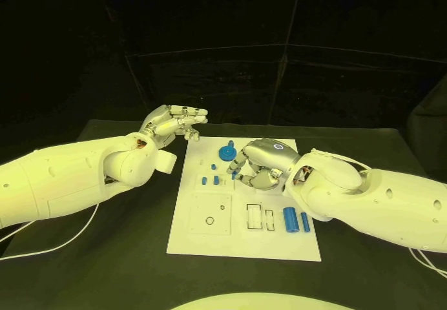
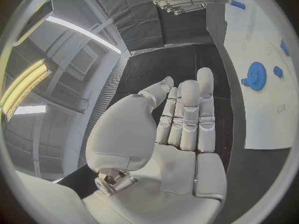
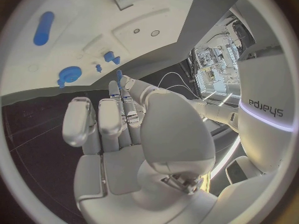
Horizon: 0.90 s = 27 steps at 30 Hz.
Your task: Assemble the parts on the task board
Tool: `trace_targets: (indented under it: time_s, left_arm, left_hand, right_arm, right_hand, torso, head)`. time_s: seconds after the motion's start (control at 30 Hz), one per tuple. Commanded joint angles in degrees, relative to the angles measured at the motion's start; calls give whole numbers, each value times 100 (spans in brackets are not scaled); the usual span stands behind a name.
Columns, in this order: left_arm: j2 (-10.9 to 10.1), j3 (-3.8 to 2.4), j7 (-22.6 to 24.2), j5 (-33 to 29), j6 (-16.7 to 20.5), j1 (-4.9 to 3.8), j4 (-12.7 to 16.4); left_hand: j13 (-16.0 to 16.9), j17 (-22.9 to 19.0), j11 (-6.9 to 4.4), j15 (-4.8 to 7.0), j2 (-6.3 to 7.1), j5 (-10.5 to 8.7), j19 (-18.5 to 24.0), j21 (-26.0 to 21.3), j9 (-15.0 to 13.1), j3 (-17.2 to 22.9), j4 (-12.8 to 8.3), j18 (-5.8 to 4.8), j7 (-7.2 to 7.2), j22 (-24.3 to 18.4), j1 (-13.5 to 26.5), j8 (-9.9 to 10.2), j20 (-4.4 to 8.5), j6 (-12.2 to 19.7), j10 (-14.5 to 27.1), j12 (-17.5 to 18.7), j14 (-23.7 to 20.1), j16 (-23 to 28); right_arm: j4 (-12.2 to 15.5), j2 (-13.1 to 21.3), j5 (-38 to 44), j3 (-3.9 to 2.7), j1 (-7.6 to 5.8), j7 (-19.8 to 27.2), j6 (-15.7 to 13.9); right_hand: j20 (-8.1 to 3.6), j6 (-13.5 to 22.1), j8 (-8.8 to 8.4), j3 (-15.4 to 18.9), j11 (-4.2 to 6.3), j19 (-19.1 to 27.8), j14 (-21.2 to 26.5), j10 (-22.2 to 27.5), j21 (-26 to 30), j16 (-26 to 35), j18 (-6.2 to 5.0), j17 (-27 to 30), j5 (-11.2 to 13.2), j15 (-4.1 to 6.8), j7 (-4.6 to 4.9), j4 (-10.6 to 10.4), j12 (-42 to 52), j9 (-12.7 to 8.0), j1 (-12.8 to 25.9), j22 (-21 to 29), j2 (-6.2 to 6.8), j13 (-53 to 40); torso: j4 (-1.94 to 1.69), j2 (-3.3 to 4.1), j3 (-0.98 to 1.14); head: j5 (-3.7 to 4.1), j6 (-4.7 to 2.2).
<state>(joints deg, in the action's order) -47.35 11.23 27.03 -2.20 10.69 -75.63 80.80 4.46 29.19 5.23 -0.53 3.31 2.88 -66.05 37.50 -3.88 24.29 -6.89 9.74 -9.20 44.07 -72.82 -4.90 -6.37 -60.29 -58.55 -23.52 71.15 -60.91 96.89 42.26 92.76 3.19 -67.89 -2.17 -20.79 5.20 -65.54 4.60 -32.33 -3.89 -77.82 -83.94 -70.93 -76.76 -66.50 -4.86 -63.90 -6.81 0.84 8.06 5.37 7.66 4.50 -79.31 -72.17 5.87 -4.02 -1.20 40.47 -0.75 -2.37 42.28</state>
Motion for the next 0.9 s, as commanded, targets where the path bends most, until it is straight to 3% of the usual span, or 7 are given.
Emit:
trace_targets:
  time_s: [0.03,0.13,0.3,0.43,0.63,0.9]
  left_arm:
    - [18,-5,42,-22,-45,-8,1]
    - [31,-5,38,-22,-45,-8,-4]
    - [54,-5,31,-22,-47,-9,-4]
    - [70,-5,29,-22,-49,-9,-9]
    - [92,-5,24,-22,-61,-9,-13]
    - [85,-5,15,-22,-68,-9,-14]
  left_hand:
    - [-6,-5,9,-9,-45,30,49,-27,10,-33,10,73,-4,-5,16,17,-11,18,15,-22,-39,35]
    - [-6,-5,9,-9,-45,30,49,-27,10,-33,10,73,-4,-5,16,17,-11,18,15,-22,-39,35]
    - [-7,-15,11,-10,-45,30,48,-32,10,-37,11,73,-6,-9,15,19,-12,25,19,-26,-42,40]
    - [-7,-15,11,-10,-45,30,48,-32,10,-37,11,73,-6,-9,15,19,-12,25,19,-26,-42,40]
    - [-7,-15,11,-10,-45,30,48,-32,10,-37,11,73,-6,-9,15,19,-12,25,19,-26,-42,40]
    - [-8,-25,13,-12,-47,30,47,-39,10,-43,14,73,-9,-14,18,21,-14,30,23,-30,-45,45]
  right_arm:
    - [-70,-125,74,7,75,176,186]
    - [-150,-259,126,14,179,176,278]
    - [-265,-412,229,151,308,143,431]
    - [-318,-498,305,210,360,122,513]
    - [-390,-575,425,242,401,64,558]
    - [-438,-615,486,259,438,22,599]
  right_hand:
    - [3,0,-32,-44,-15,-19,-263,19,-32,-27,36,4,-33,-3,21,3,-19,-5,20,-8,16,-1]
    - [3,1,-33,-43,-16,-19,-263,20,-34,-32,36,0,-35,-4,23,2,-20,-5,23,-10,15,-1]
    - [6,5,-37,-36,-19,-18,-262,24,-37,-33,37,6,-36,-7,26,0,-23,-7,33,-14,19,0]
    - [7,6,-39,-33,-21,-16,-261,26,-36,-33,36,9,-36,-8,28,-1,-25,-7,37,-12,20,0]
    - [9,9,-42,-30,-22,-12,-260,29,-35,-36,35,9,-38,-10,29,-2,-27,-8,42,-10,21,0]
    - [10,12,-45,-28,-23,-20,-260,32,-46,-44,38,4,-41,-11,31,-3,-29,-9,46,-24,20,1]
  torso:
    - [0,3,-3]
    - [-9,2,1]
    - [-15,11,2]
    - [3,10,10]
    - [-3,10,8]
    - [1,11,10]
  head:
    - [-45,31]
    - [-100,75]
    - [-142,110]
    - [-190,145]
    - [-212,129]
    - [-238,174]
